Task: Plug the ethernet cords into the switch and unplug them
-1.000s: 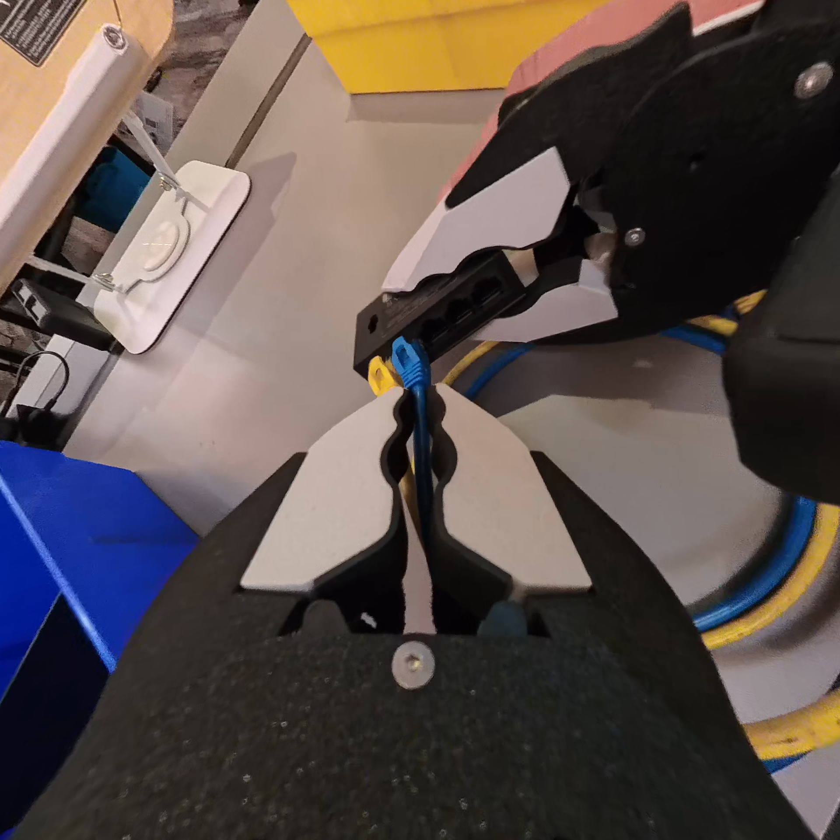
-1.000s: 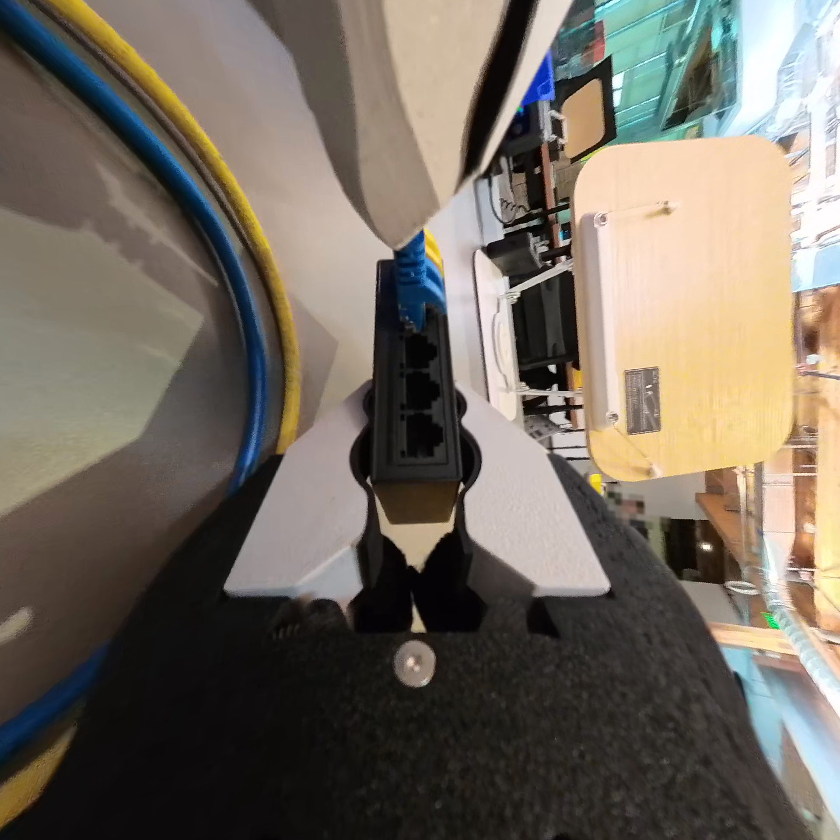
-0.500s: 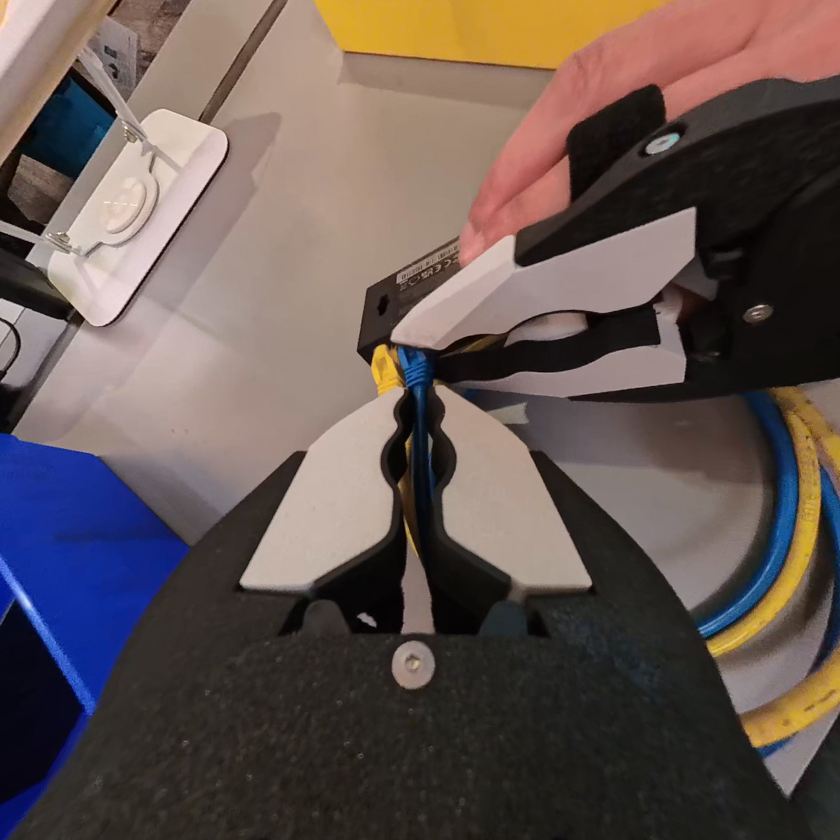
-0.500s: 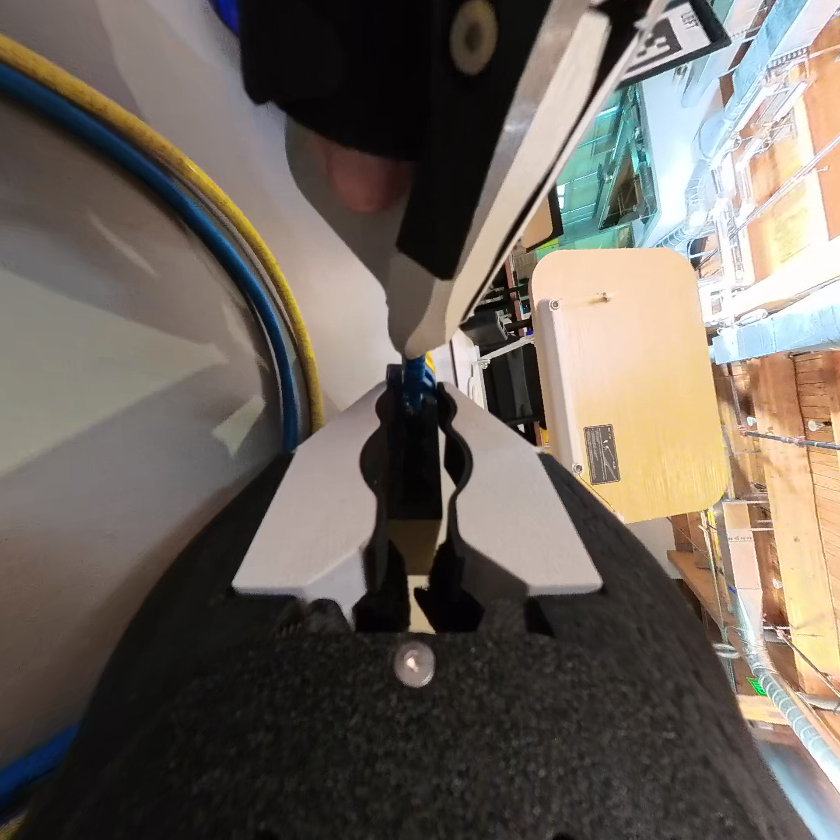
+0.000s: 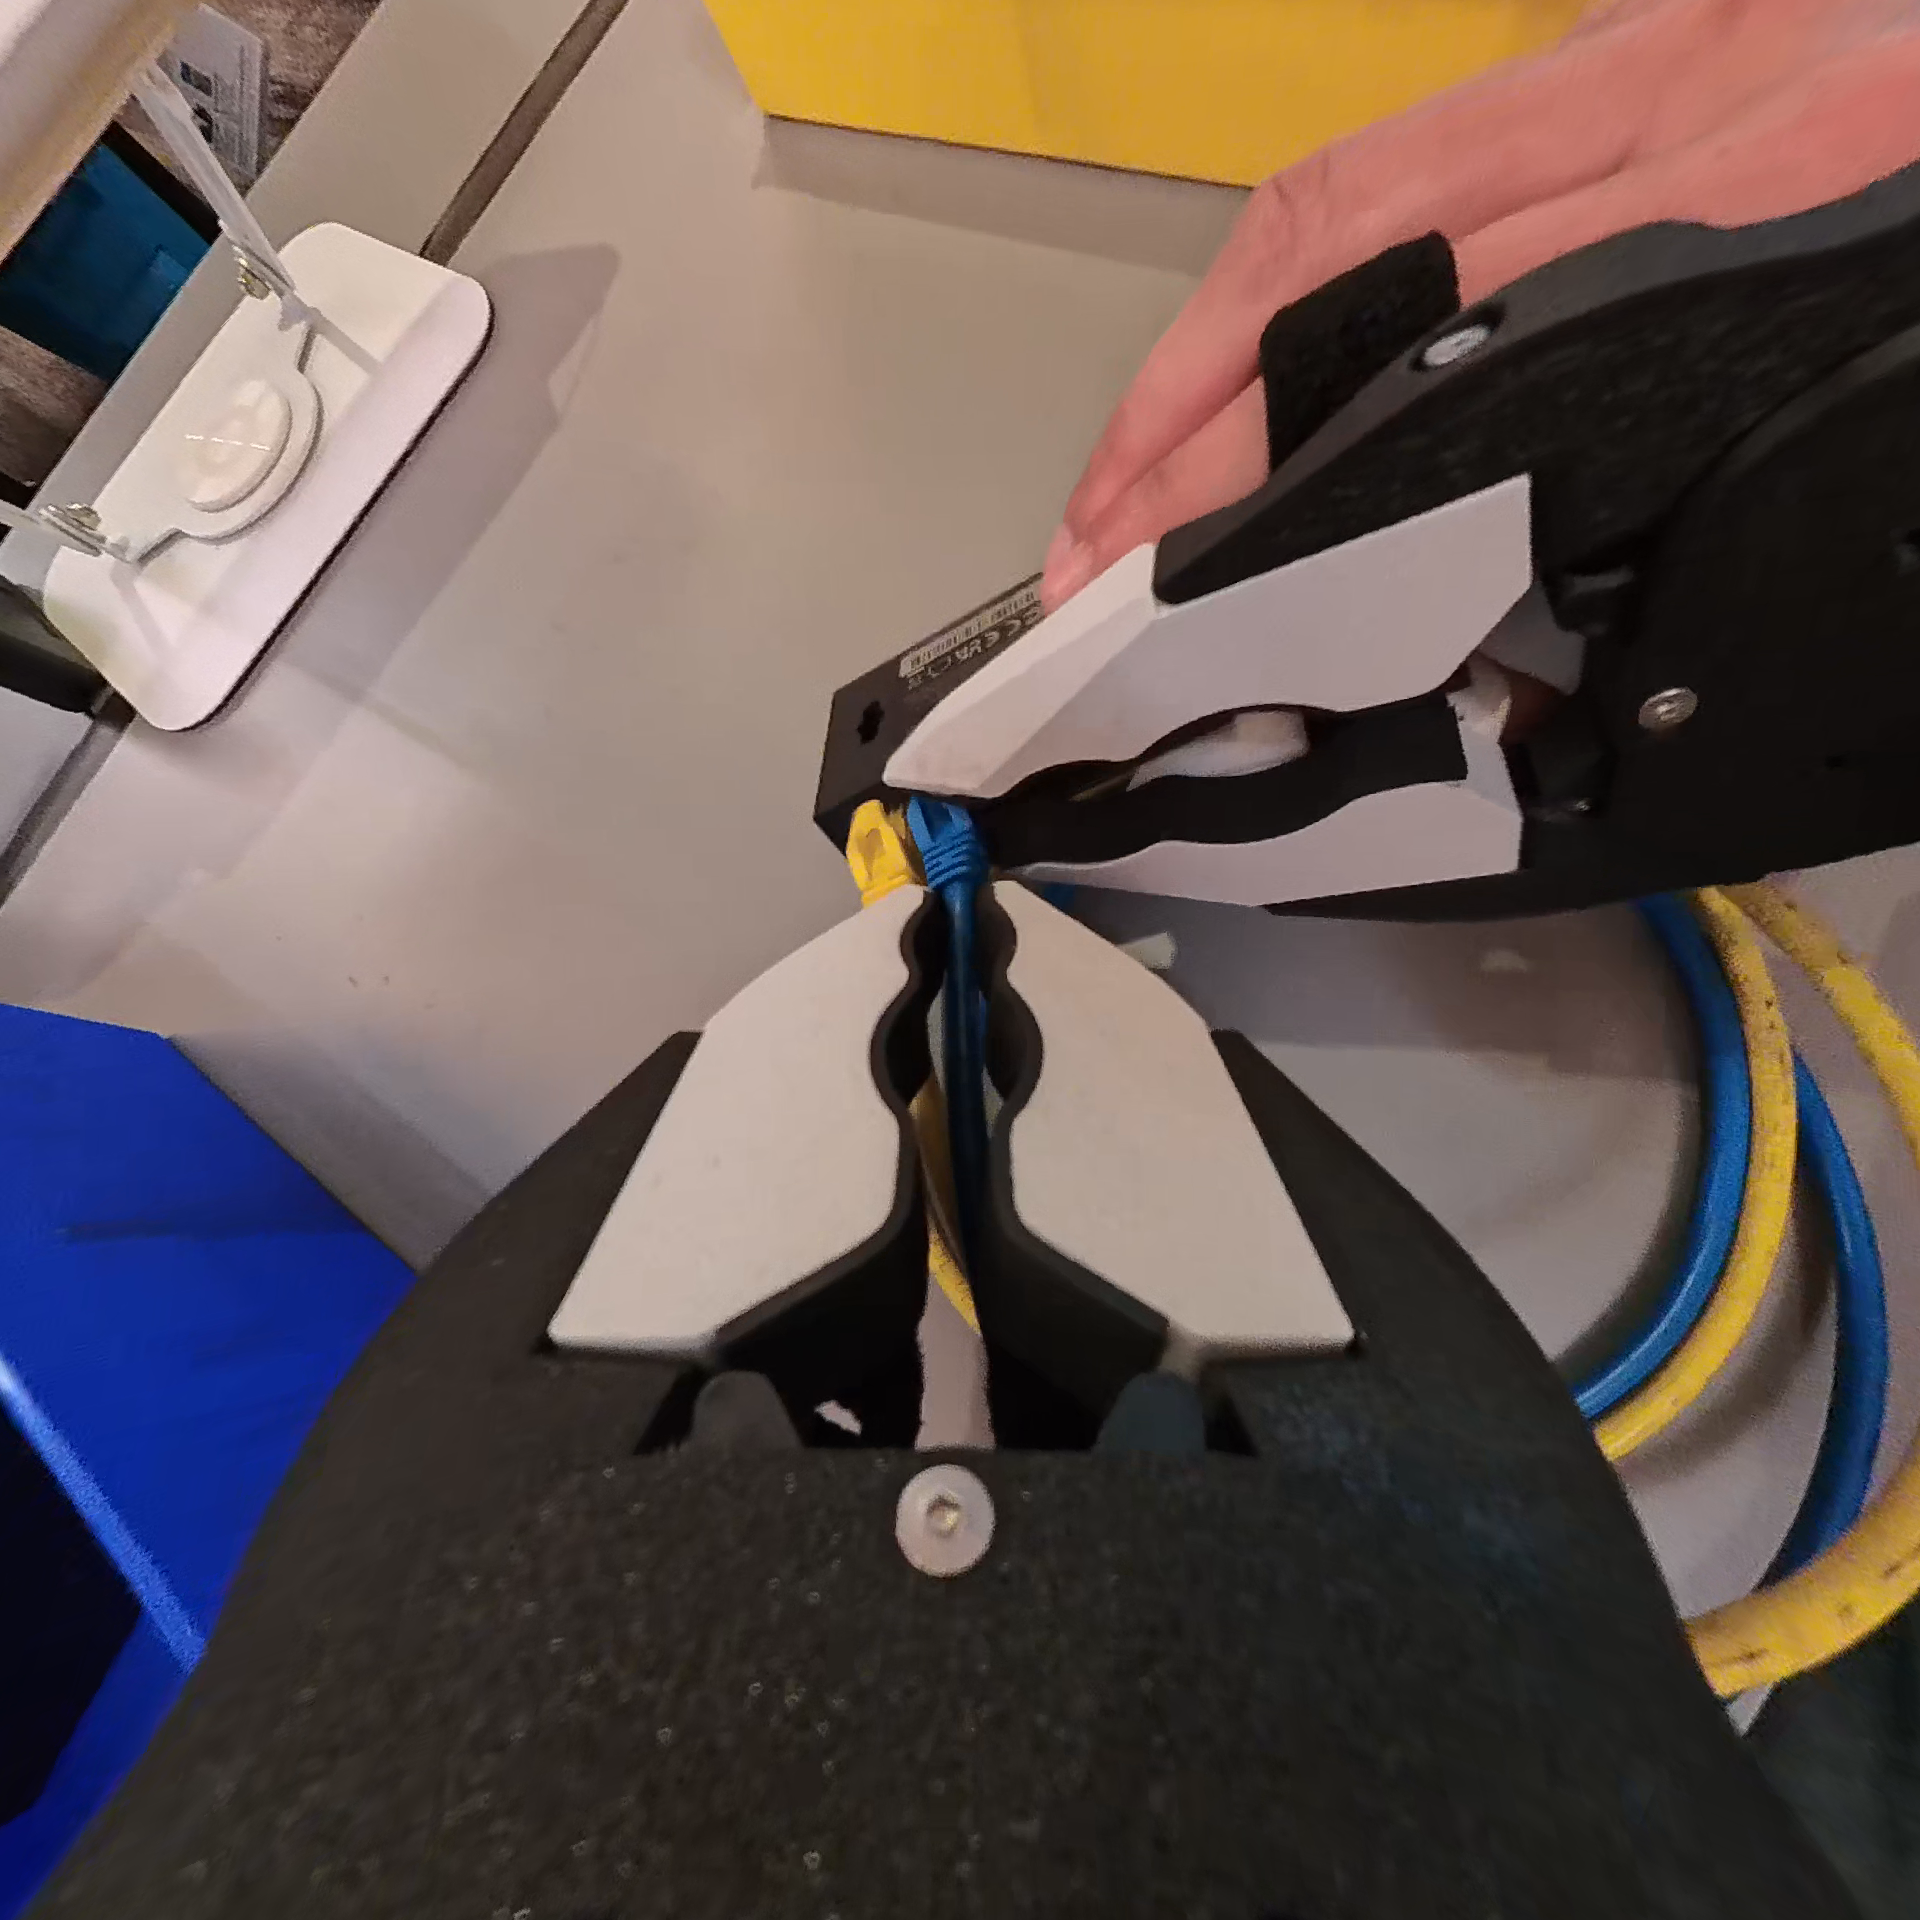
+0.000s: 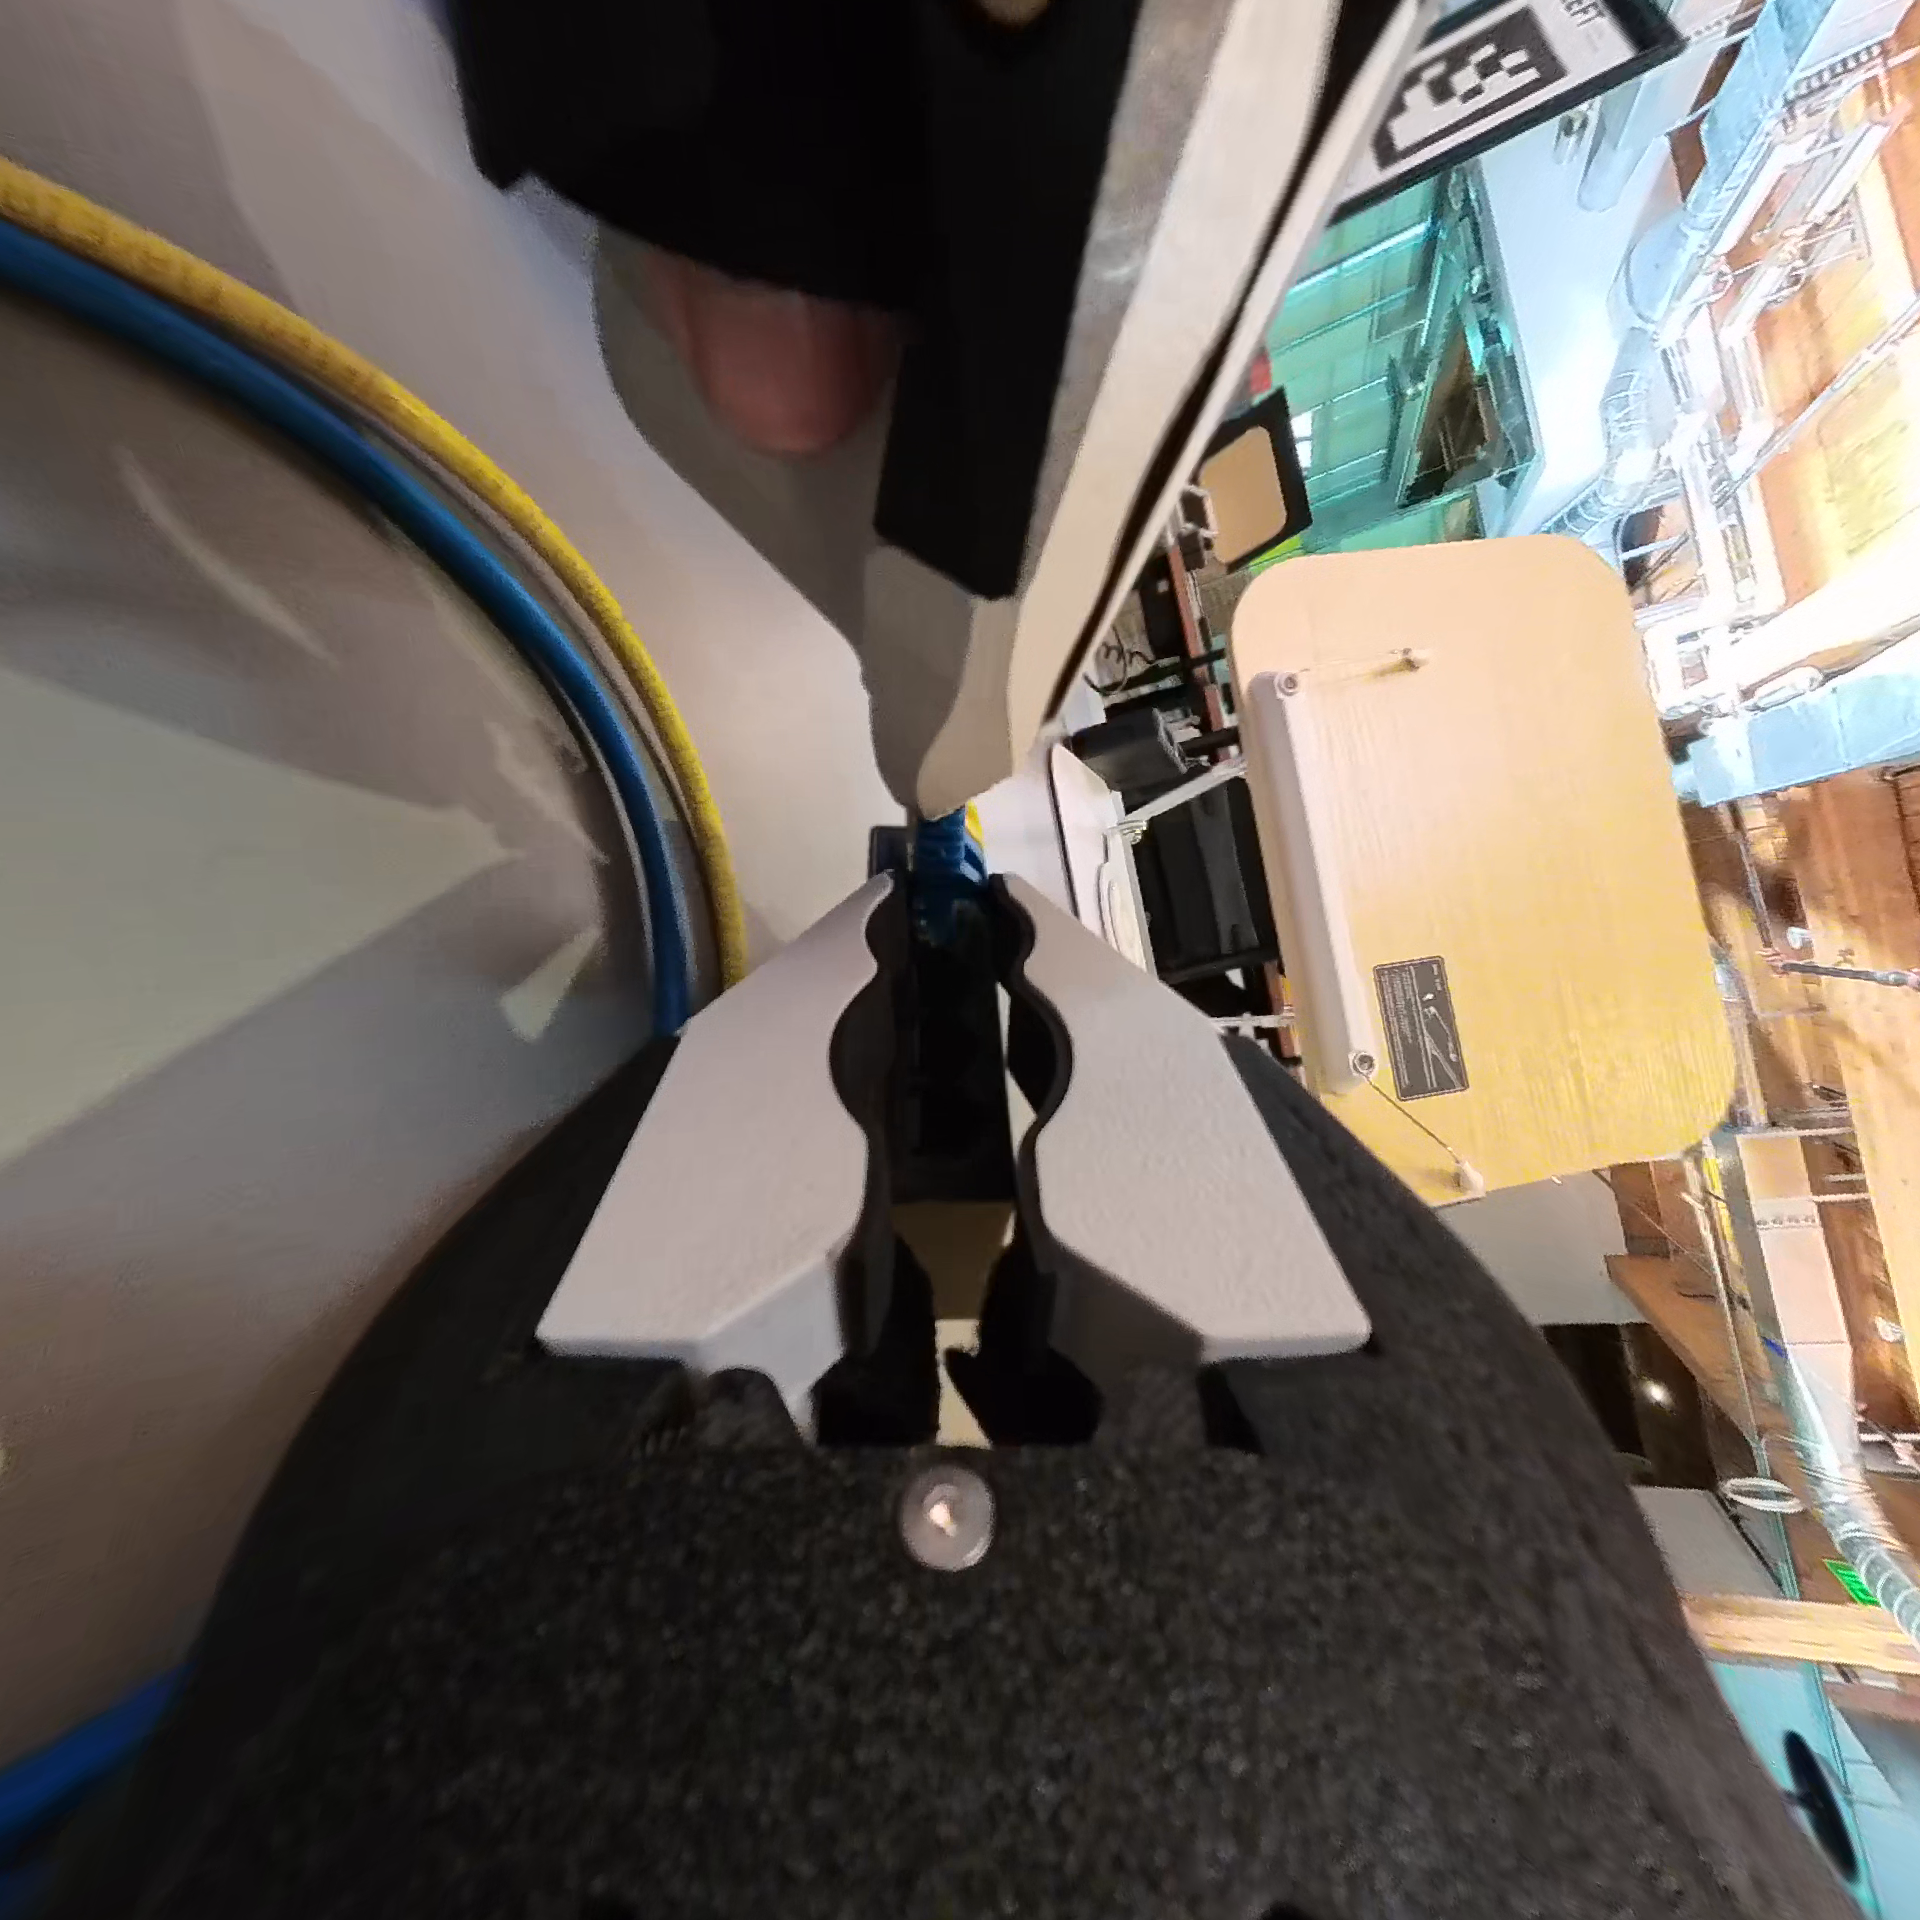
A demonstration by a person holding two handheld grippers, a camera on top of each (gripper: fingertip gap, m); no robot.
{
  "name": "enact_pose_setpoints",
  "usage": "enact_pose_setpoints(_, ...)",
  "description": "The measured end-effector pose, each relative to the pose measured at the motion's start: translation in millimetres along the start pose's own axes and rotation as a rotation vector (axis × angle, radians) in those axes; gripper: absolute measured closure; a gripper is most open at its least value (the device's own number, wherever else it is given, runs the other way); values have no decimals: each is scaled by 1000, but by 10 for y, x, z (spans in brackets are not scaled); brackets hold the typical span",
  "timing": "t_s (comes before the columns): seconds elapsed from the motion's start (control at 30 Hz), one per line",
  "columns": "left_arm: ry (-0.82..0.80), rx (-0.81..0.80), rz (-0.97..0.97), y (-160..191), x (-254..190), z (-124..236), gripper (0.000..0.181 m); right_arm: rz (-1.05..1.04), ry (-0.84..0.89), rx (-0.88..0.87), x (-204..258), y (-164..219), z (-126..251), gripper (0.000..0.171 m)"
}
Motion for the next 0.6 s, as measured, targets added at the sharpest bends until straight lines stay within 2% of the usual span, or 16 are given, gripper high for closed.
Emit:
enact_pose_setpoints(0.2,-4,-14,5,-13,0,7,176,-6,-45,33,-75,-8,16,159)
enact_pose_setpoints(0.4,8,-46,33,-28,2,16,176,34,-7,10,-99,11,41,159)
enact_pose_setpoints(0.6,-4,7,17,37,65,-27,176,-78,-42,-44,-66,38,62,151)
Point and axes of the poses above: each gripper's, where its closed fingertips meet, z back along the fingers, y out of its underside, x = y × z across the jaws, the point moved 8 cm from there along z, back along the fingers, and after that the axes turned 5 degrees about x, right-handed, at the moved point
